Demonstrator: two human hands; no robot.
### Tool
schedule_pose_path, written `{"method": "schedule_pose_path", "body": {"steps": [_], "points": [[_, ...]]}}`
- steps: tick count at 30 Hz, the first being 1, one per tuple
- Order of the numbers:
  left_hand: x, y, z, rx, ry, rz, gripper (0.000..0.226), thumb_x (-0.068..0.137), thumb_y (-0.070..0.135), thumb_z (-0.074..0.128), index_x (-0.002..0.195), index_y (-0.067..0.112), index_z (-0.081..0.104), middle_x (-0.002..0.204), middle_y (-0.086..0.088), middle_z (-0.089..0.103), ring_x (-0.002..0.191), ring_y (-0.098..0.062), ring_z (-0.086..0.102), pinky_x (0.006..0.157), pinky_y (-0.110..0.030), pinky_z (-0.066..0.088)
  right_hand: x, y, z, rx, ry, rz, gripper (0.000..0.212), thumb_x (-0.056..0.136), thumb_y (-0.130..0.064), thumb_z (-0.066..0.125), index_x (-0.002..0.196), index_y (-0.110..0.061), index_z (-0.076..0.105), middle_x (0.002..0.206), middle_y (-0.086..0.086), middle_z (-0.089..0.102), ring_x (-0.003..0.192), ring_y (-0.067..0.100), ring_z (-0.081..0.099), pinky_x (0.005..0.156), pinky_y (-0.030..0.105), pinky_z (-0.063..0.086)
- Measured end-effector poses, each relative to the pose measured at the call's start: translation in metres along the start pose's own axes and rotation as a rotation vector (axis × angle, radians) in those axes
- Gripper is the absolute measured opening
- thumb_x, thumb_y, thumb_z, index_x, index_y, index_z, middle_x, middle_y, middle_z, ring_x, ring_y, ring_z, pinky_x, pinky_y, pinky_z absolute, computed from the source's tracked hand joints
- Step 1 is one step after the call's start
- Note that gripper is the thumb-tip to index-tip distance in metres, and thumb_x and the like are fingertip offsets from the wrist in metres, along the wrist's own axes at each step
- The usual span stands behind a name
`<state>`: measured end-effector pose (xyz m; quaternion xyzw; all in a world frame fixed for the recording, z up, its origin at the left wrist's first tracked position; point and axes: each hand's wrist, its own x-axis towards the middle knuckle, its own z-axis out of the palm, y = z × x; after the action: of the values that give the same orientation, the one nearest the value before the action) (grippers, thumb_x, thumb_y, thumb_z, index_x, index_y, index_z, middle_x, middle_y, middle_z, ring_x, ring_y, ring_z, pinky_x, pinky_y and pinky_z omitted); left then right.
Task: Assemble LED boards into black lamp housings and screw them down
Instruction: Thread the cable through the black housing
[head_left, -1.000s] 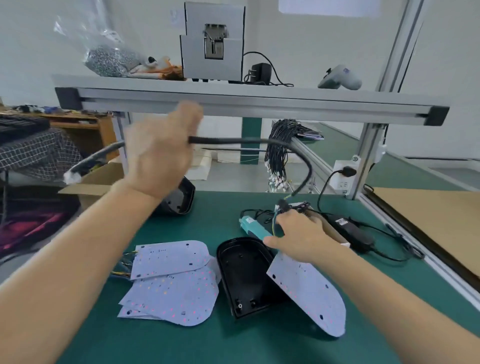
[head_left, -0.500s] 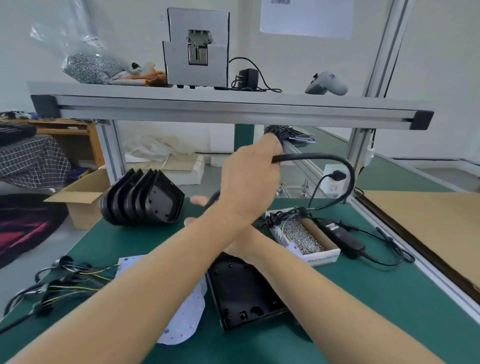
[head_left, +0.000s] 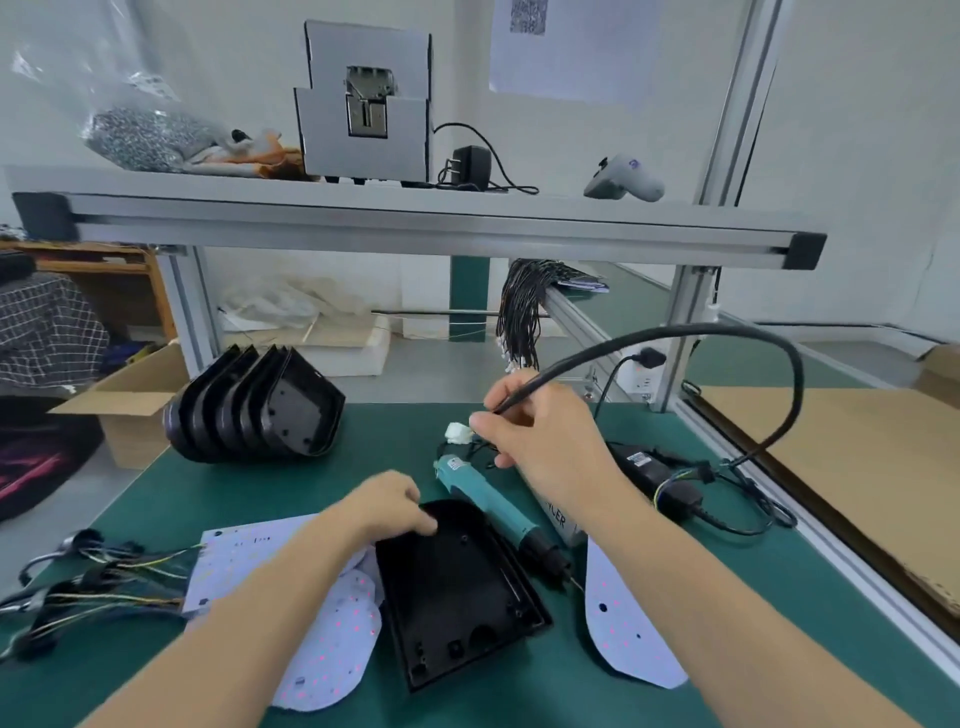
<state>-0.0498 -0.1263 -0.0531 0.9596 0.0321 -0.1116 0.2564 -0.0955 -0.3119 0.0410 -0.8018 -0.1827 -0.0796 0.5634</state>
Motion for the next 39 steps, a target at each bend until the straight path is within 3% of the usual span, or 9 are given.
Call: {"method": "schedule_pose_path", "body": {"steps": [3, 6, 8, 14, 19, 23, 28, 33, 39], "points": [[0.002, -0.009, 0.008, -0.045, -0.012, -0.013, 0.015, 0.082, 0.011, 0.067, 0.096, 0.006, 0.069, 0.090, -0.007, 0.064, 0.083, -0.022, 0.056, 0.074, -0.028, 0.045, -0.005, 0.000, -0.003, 0.039, 0.041, 0.006, 0.013, 0.086, -0.007, 0.065, 0.080, -0.016, 0.057, 0.060, 0.001, 0.050, 0.051, 0.013, 0.049, 0.048, 0.018, 0.047], [-0.007, -0.018, -0.007, -0.146, 0.078, -0.032, 0.015, 0.086, 0.003, 0.057, 0.072, 0.006, 0.052, 0.069, -0.011, 0.044, 0.060, -0.022, 0.042, 0.050, -0.026, 0.034, -0.008, 0.006, -0.006, 0.145, -0.011, 0.048, 0.009, 0.090, -0.009, 0.062, 0.089, -0.017, 0.066, 0.059, -0.001, 0.057, 0.052, 0.011, 0.054, 0.056, 0.023, 0.052], [-0.017, -0.030, -0.024, -0.412, 0.207, -0.095, 0.013, 0.091, -0.001, 0.051, 0.079, 0.004, 0.048, 0.071, -0.015, 0.044, 0.050, -0.024, 0.044, 0.039, -0.027, 0.037, -0.011, 0.011, -0.008, 0.243, -0.046, 0.065, 0.012, 0.094, -0.011, 0.059, 0.087, -0.013, 0.069, 0.063, 0.001, 0.065, 0.057, 0.011, 0.060, 0.060, 0.022, 0.053], [-0.076, -0.039, -0.034, -1.343, 0.274, -0.221, 0.023, 0.088, -0.019, 0.046, 0.105, -0.007, 0.054, 0.091, -0.020, 0.063, 0.074, -0.033, 0.060, 0.043, -0.033, 0.057, -0.005, 0.022, 0.006, 0.331, 0.150, 0.105, 0.020, 0.100, -0.014, 0.048, 0.092, -0.020, 0.065, 0.090, 0.006, 0.073, 0.073, 0.010, 0.065, 0.068, 0.015, 0.048], [-0.105, -0.021, -0.003, -1.662, 0.251, -0.259, 0.018, 0.091, -0.014, 0.043, 0.105, -0.013, 0.054, 0.096, -0.022, 0.063, 0.079, -0.033, 0.060, 0.050, -0.033, 0.058, -0.006, 0.026, 0.038, 0.339, 0.149, 0.226, 0.020, 0.085, -0.019, 0.070, 0.101, -0.025, 0.059, 0.097, -0.007, 0.066, 0.078, 0.014, 0.060, 0.076, 0.037, 0.054], [-0.120, -0.019, 0.015, -1.669, 0.164, -0.240, 0.020, 0.088, -0.014, 0.049, 0.106, -0.015, 0.058, 0.095, -0.022, 0.065, 0.076, -0.030, 0.062, 0.049, -0.030, 0.058, -0.004, 0.024, 0.045, 0.381, 0.196, 0.162, 0.027, 0.082, -0.004, 0.070, 0.088, -0.029, 0.061, 0.115, 0.000, 0.063, 0.093, 0.024, 0.067, 0.071, 0.038, 0.061], [-0.125, -0.026, 0.016, -1.442, 0.131, -0.204, 0.028, 0.076, -0.010, 0.065, 0.105, -0.011, 0.065, 0.083, -0.018, 0.071, 0.058, -0.022, 0.068, 0.054, -0.031, 0.059, 0.010, 0.018, 0.041, 0.424, 0.175, 0.206, 0.021, 0.081, 0.001, 0.070, 0.085, -0.018, 0.062, 0.092, 0.011, 0.070, 0.084, 0.026, 0.070, 0.066, 0.036, 0.059], [-0.118, -0.037, -0.026, -1.281, 0.144, -0.033, 0.054, 0.063, 0.035, 0.078, 0.110, 0.011, 0.068, 0.103, -0.002, 0.073, 0.089, -0.019, 0.066, 0.087, -0.038, 0.050, 0.024, 0.020, 0.028, 0.371, 0.075, 0.207, 0.024, 0.078, 0.008, 0.068, 0.081, -0.015, 0.064, 0.074, 0.004, 0.069, 0.058, 0.012, 0.065, 0.051, 0.022, 0.052], [-0.084, -0.027, -0.041, -1.136, 0.205, -0.011, 0.023, 0.087, -0.002, 0.060, 0.106, 0.006, 0.067, 0.091, -0.010, 0.071, 0.080, -0.022, 0.064, 0.072, -0.031, 0.052, 0.026, 0.029, 0.036, 0.222, -0.178, 0.153, 0.025, 0.077, 0.001, 0.069, 0.073, -0.024, 0.070, 0.072, -0.006, 0.070, 0.056, 0.004, 0.057, 0.050, 0.019, 0.047]]}}
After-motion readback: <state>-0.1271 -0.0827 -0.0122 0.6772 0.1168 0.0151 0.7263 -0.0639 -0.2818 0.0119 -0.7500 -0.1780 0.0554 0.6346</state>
